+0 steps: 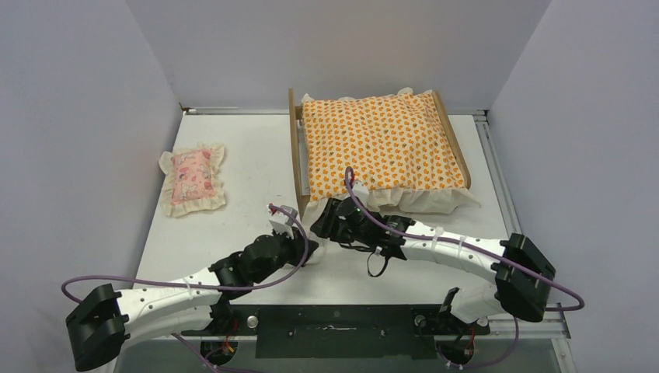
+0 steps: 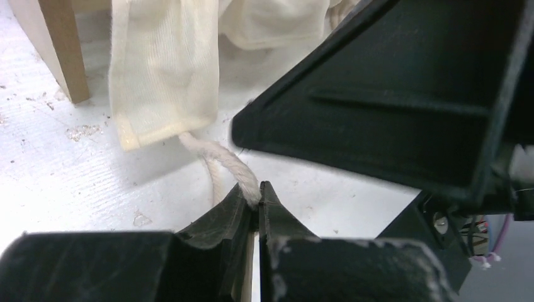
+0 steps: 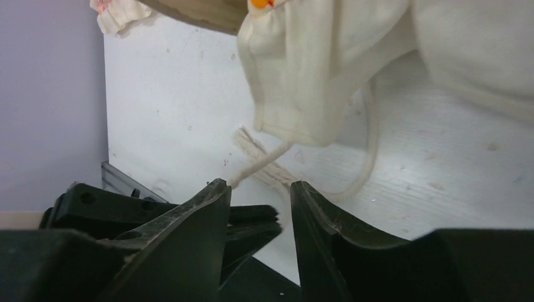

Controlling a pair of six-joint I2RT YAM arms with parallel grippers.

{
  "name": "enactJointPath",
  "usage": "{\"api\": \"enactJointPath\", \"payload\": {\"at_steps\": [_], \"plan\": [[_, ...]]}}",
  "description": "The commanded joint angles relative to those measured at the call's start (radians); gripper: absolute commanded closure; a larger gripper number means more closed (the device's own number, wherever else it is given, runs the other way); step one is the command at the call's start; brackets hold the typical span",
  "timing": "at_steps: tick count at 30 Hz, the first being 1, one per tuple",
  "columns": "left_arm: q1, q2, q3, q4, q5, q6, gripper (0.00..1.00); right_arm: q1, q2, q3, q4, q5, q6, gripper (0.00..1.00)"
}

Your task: Set up the pet bed

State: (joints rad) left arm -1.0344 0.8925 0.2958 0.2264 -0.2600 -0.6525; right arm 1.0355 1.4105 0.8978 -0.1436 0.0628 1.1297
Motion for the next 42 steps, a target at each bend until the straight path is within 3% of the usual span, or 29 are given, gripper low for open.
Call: {"api": "enactJointPath", "payload": {"at_steps": [1,6,11,13,19,24,31,37,40,42], "plan": [[0.009,-0.087,0.012,-0.041,-0.03,-0.028,1.0,-0.05,-0.138,-0.044,-0.023,0.054,-0.149,0.58],[0.106,-0.103,0.102,-0.311,-0.017,-0.026,1.0,-0.048,-0.142,-0.146,-0.015,0.094,-0.251,0.57],[0.214,-0.106,0.204,-0.467,0.083,0.023,1.0,0.017,-0.047,-0.163,0.059,0.185,-0.281,0.57],[0.229,-0.101,0.245,-0.519,0.091,0.045,1.0,0.024,-0.008,-0.156,0.126,0.193,-0.298,0.52],[0.236,-0.047,0.3,-0.555,0.135,0.063,1.0,0.036,0.092,-0.134,0.346,0.168,-0.376,0.39],[0.237,-0.026,0.299,-0.557,0.134,0.067,1.0,0.031,0.114,-0.101,0.364,0.191,-0.377,0.35],[0.237,-0.026,0.257,-0.555,0.146,0.041,1.0,0.016,0.036,-0.071,0.266,0.195,-0.346,0.34],[0.237,-0.03,0.258,-0.558,0.147,0.041,1.0,-0.009,0.101,-0.034,0.264,0.222,-0.337,0.38],[0.237,-0.026,0.265,-0.568,0.143,0.045,1.0,-0.011,0.132,-0.008,0.268,0.23,-0.336,0.43],[0.237,-0.024,0.266,-0.568,0.141,0.045,1.0,-0.014,0.146,0.003,0.25,0.243,-0.34,0.52]]}}
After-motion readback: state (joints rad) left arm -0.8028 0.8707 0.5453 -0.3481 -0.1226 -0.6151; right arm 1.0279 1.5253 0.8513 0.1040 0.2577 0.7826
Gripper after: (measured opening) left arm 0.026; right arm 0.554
